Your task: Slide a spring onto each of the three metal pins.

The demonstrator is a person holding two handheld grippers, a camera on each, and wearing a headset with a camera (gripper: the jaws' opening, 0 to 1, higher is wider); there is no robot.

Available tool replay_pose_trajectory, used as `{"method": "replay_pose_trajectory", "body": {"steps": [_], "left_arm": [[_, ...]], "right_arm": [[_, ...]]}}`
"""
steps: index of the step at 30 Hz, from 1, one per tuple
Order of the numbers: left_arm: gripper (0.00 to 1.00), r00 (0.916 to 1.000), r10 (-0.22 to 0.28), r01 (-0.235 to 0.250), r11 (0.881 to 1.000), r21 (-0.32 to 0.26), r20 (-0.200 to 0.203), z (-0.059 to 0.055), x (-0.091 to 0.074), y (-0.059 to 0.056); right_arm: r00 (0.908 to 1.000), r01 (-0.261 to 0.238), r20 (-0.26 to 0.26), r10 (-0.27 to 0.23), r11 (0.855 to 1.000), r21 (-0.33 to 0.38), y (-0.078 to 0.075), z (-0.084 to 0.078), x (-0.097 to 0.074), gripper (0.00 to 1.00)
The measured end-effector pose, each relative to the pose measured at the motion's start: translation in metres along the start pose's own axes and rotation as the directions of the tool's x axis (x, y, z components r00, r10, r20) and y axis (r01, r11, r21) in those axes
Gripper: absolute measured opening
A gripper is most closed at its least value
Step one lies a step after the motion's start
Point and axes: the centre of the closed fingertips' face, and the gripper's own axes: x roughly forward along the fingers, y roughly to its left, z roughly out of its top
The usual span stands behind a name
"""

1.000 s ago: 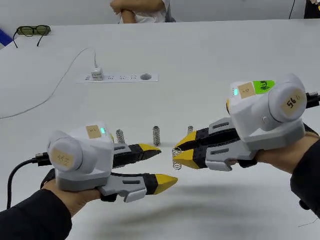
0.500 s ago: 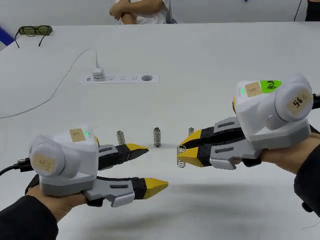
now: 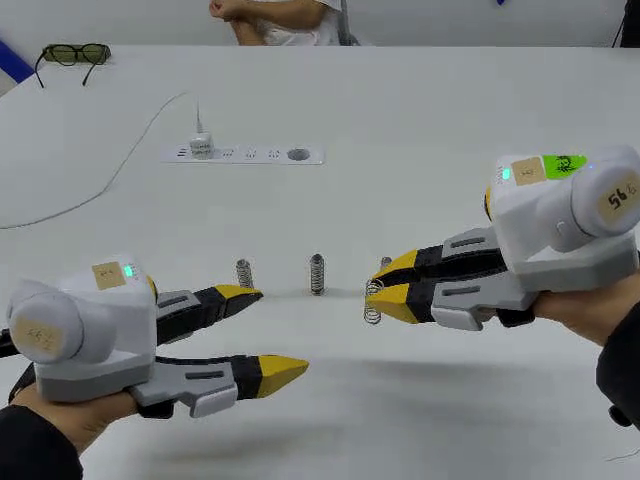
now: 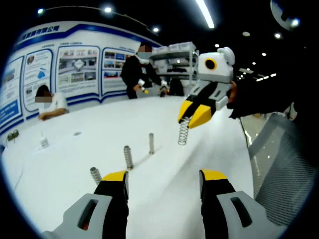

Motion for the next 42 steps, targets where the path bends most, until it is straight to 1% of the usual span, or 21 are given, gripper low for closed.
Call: {"method": "replay_pose_trajectory", "body": {"steps": [4, 9, 12, 16, 20, 23, 30, 36, 38, 42], "left_arm": [[0.60, 0.9998, 0.018, -0.018, 1.000, -0.002, 0.006, -0.001, -0.005, 0.005], [0.61, 0.9990, 0.045, -0.045, 0.999, 0.008, -0.006, -0.007, -0.011, 0.012], [0.62, 0.9982, 0.060, -0.060, 0.998, 0.008, -0.009, -0.010, -0.016, 0.016], [0.63, 0.9967, 0.081, -0.081, 0.997, -0.002, -0.001, -0.012, -0.022, 0.022], [0.64, 0.9943, 0.106, -0.106, 0.994, -0.013, 0.008, -0.012, -0.028, 0.027], [0.64, 0.9932, 0.116, -0.116, 0.993, -0.012, 0.004, -0.013, -0.030, 0.029], [0.64, 0.9906, 0.137, -0.137, 0.990, -0.017, 0.006, -0.014, -0.034, 0.033], [0.65, 0.9908, 0.135, -0.135, 0.991, -0.011, 0.001, -0.014, -0.034, 0.032], [0.65, 0.9905, 0.138, -0.138, 0.990, -0.012, 0.004, -0.014, -0.034, 0.033], [0.65, 0.9900, 0.141, -0.141, 0.990, -0.015, 0.006, -0.014, -0.034, 0.033]], "right_arm": [[0.9999, 0.011, 0.005, -0.011, 1.000, 0.007, -0.004, 0.001, -0.001, 0.12], [0.9995, 0.029, 0.011, -0.029, 0.999, 0.014, -0.012, 0.002, -0.005, 0.12], [0.9984, 0.052, 0.020, -0.053, 0.998, 0.024, -0.022, 0.004, -0.009, 0.12], [0.9960, 0.084, 0.027, -0.085, 0.996, 0.034, -0.035, 0.006, -0.016, 0.12], [0.9922, 0.117, 0.036, -0.119, 0.992, 0.047, -0.048, 0.007, -0.021, 0.12], [0.9889, 0.140, 0.040, -0.143, 0.988, 0.061, -0.058, 0.007, -0.023, 0.12], [0.9824, 0.176, 0.045, -0.181, 0.980, 0.095, -0.072, 0.003, -0.017, 0.12], [0.9766, 0.204, 0.045, -0.211, 0.972, 0.113, -0.080, 0.000, -0.009, 0.12], [0.9727, 0.221, 0.046, -0.227, 0.968, 0.117, -0.084, -0.002, -0.007, 0.12], [0.9695, 0.235, 0.040, -0.242, 0.963, 0.132, -0.090, -0.006, -0.004, 0.12]]}}
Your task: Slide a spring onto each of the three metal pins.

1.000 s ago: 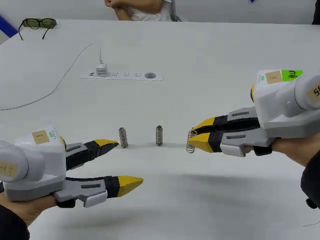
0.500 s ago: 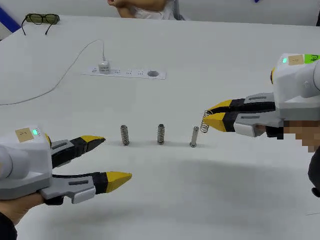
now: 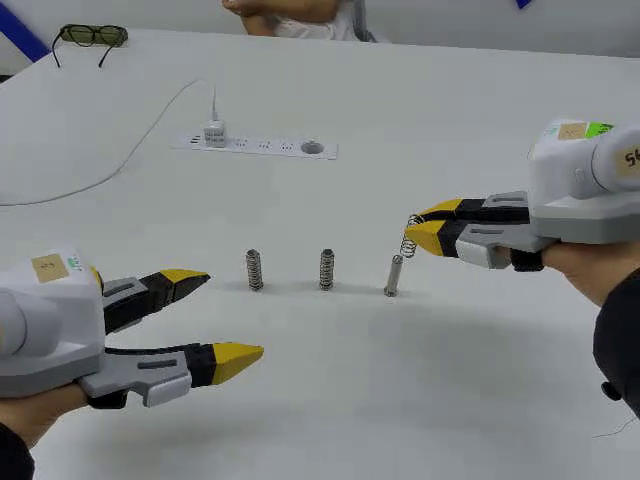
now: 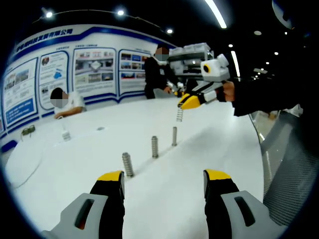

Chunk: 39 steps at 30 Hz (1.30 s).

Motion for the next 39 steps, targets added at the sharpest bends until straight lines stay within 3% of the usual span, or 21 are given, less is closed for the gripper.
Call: {"method": "replay_pose_trajectory", "body": {"steps": [39], "left_arm": [[0.65, 1.0000, -0.003, 0.003, 1.000, -0.015, -0.008, -0.006, -0.001, 0.001]], "right_arm": [[0.9989, 0.023, -0.043, -0.021, 0.999, 0.045, -0.002, -0.027, 0.023, 0.12]]}}
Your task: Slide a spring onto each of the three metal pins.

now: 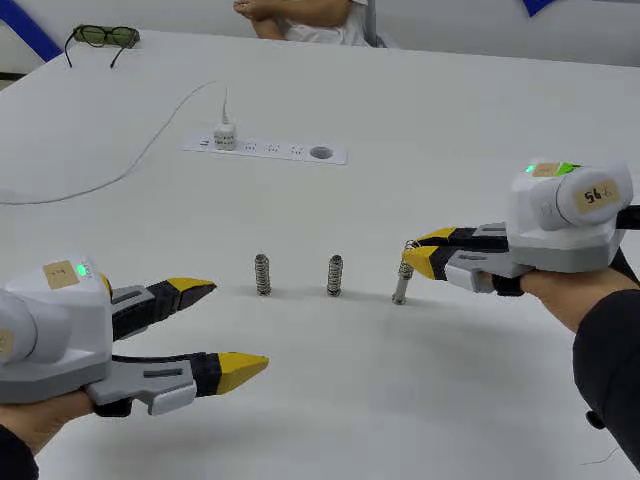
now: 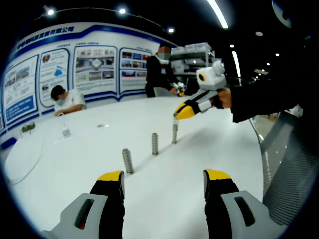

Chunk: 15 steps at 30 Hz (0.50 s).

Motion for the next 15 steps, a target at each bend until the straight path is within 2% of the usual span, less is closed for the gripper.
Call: {"method": "replay_pose_trajectory", "body": {"steps": [15], "left_arm": [[0.65, 1.0000, 0.006, -0.006, 1.000, -0.004, 0.000, -0.002, -0.001, 0.004]], "right_arm": [[0.9997, 0.022, -0.006, -0.022, 1.000, 0.021, -0.001, -0.015, 0.008, 0.12]]}}
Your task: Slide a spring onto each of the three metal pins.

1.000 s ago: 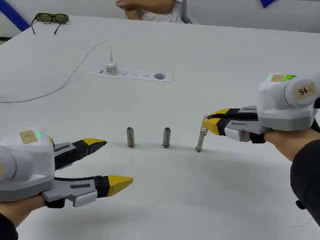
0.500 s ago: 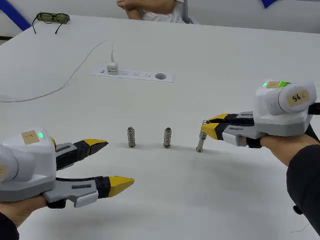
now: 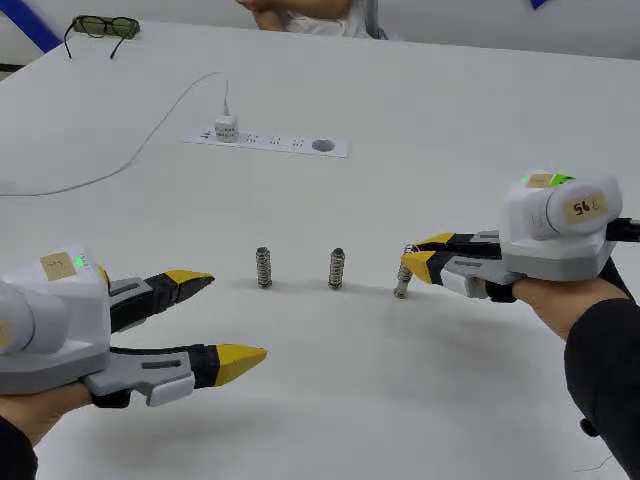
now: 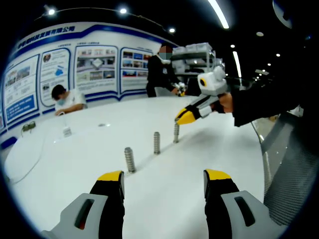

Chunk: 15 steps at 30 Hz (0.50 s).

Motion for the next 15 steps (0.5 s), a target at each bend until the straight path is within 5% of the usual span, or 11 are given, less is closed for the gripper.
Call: {"method": "replay_pose_trajectory", "body": {"steps": [15], "left_arm": [[0.65, 1.0000, 0.003, -0.003, 1.000, -0.001, -0.001, -0.001, 0.000, 0.001]], "right_arm": [[0.9998, 0.017, -0.015, -0.017, 1.000, 0.007, -0.002, -0.013, 0.007, 0.12]]}}
